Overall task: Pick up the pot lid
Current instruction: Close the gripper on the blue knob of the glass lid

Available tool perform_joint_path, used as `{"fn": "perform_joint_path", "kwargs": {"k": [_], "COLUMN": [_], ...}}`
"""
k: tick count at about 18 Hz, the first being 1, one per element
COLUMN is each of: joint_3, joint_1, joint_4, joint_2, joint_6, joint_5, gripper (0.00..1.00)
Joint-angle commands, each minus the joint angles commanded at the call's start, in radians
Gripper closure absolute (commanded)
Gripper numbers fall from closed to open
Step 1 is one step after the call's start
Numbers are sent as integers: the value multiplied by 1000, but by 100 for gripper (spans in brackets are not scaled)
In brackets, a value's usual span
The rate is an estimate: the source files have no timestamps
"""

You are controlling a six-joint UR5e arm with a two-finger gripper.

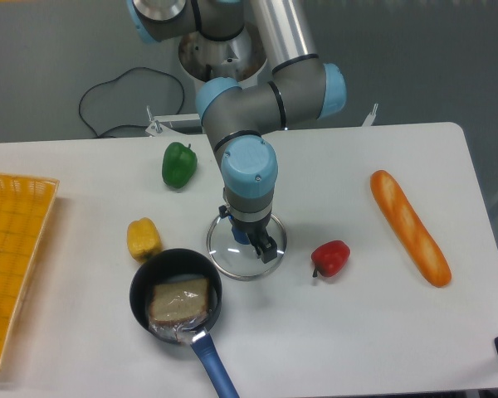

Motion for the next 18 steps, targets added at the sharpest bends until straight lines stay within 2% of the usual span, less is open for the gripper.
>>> {"fn": "perform_joint_path", "kwargs": {"k": [2, 6, 18], "joint_3": [-3, -23, -57], "joint_1": [-2, -3, -3], "joint_4": [26, 43, 52], "joint_2": [-8, -22, -25], "joint_6": [3, 8, 8], "joint_5": [-2, -2, -2], "gripper": [0, 0, 0]}}
